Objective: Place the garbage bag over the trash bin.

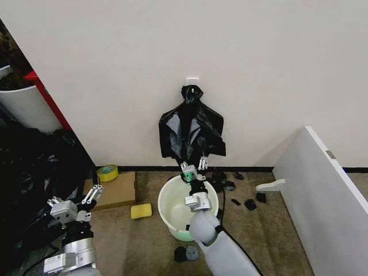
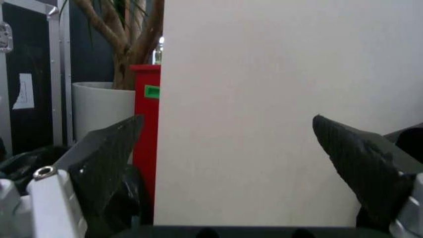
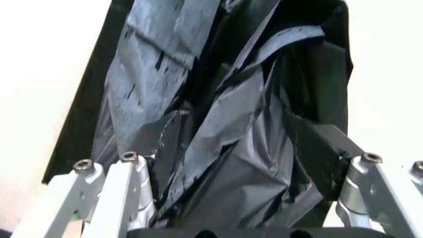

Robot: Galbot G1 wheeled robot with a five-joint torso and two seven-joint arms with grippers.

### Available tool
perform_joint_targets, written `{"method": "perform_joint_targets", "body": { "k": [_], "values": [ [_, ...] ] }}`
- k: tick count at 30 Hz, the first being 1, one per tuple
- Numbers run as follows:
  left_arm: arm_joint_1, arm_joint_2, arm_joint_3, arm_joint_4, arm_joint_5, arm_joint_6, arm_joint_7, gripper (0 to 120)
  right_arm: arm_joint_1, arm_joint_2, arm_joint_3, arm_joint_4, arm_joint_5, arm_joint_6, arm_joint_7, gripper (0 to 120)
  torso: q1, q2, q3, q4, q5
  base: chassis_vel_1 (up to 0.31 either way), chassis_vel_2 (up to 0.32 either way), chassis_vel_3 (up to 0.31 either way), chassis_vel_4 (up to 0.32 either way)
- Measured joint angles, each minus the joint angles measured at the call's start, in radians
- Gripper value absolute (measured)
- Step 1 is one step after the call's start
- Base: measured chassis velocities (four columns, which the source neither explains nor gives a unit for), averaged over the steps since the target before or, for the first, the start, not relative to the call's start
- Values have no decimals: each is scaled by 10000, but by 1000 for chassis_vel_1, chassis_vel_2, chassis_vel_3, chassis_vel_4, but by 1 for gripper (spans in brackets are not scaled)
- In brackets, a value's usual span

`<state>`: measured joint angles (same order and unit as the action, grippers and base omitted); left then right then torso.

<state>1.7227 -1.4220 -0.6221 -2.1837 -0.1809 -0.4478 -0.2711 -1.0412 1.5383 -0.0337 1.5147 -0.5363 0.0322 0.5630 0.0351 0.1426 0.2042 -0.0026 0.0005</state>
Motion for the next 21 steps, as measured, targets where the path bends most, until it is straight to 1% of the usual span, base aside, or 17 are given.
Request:
{"method": "perform_joint_targets", "body": {
  "k": [1, 8, 13, 21],
  "values": [
    [0, 0, 0, 0, 0, 0, 0, 100, 0, 0, 0, 0, 0, 0, 0, 59, 0, 0, 0, 0, 0, 0, 0, 0, 0],
    [35, -21, -17, -36, 17, -1, -4, 100, 10, 245, -158, -318, -331, -1214, 593, 59, 0, 0, 0, 0, 0, 0, 0, 0, 0],
    [36, -43, -17, -36, 29, -16, -9, 100, 81, 367, -171, -579, -513, -1566, 763, 59, 0, 0, 0, 0, 0, 0, 0, 0, 0],
    [30, -26, -35, -34, 31, -23, -20, 100, 279, 676, -217, -919, -614, -1800, 921, 59, 0, 0, 0, 1, 1, 0, 0, 0, 0]
  ]
}}
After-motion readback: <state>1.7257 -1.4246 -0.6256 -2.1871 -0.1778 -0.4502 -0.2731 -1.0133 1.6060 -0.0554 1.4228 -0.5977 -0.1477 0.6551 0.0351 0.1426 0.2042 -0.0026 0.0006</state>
